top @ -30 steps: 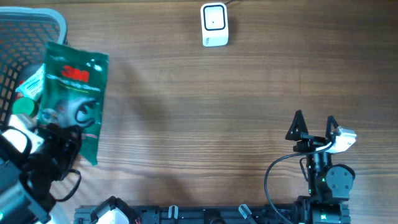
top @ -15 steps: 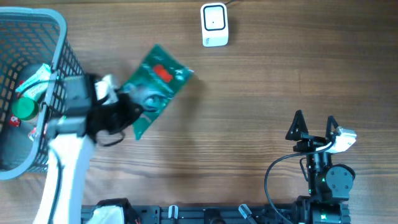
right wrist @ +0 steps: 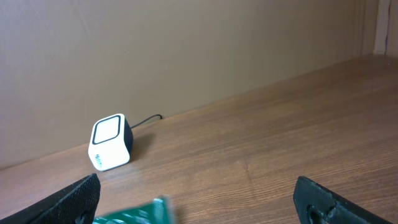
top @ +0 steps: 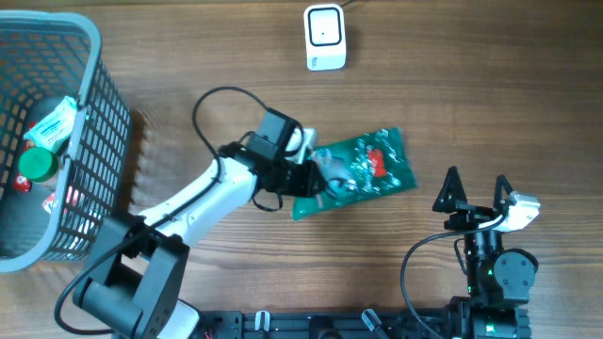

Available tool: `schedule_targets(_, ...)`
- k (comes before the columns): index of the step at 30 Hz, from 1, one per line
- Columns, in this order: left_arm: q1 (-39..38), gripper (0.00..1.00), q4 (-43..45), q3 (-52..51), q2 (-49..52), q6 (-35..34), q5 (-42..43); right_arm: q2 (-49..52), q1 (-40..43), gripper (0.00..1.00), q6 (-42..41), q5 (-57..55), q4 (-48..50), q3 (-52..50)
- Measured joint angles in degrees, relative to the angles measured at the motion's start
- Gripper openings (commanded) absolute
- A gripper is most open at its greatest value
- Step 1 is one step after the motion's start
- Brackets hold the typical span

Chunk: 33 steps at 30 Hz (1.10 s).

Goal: Scan the item barcode
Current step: 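Lift the green 3M pack out and place it on the table center, then reach the left gripper into the basket toward the green-lidded jar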

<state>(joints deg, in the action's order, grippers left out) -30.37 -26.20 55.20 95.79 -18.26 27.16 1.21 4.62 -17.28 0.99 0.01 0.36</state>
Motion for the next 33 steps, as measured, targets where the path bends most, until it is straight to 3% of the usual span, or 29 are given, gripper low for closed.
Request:
schedule_targets(4, -0.81, 1.0, -2.38, 0.31, 0.0, -0.94, 0.13, 0.0, 0.0, 1.0, 0.0, 0.0, 0.0, 0.0)
schedule_targets(10, 4.07, 1.0, -20.68, 12.28, -4.24, -0.74, -2.6, 0.0, 0.0, 1.0, 0.0, 0.0, -0.02, 0.0)
schedule_targets(14, 11.19, 1.0, -34.29, 30.18, -11.91, -1.62, -17.46, 0.02, 0.0, 1.0, 0.0, 0.0, -0.02, 0.0)
schedule_targets(17, 17.62, 1.0, -36.37, 38.91, -15.52, -5.03, -27.96, 0.02, 0.0, 1.0, 0.02, 0.0, 0.0, 0.0)
schedule_targets(21, 31.67, 1.0, -37.48, 43.82, -20.59, -15.54, -41.97, 0.02, 0.0, 1.0, 0.0, 0.0, 0.0, 0.0)
schedule_targets(24, 47.67, 1.0, -44.06, 43.95, -20.37, -29.24, -46.93, 0.02, 0.0, 1.0, 0.0, 0.0, 0.0, 0.0)
schedule_targets(30, 66.05, 1.0, -49.31, 43.95, -12.79, -42.91, -47.87, 0.0, 0.0, 1.0, 0.0, 0.0, 0.0, 0.0)
schedule_targets(33, 68.83, 1.0, -49.77, 43.98, -7.48, -44.54, -47.6, 0.02, 0.0, 1.0, 0.0, 0.0, 0.0, -0.02)
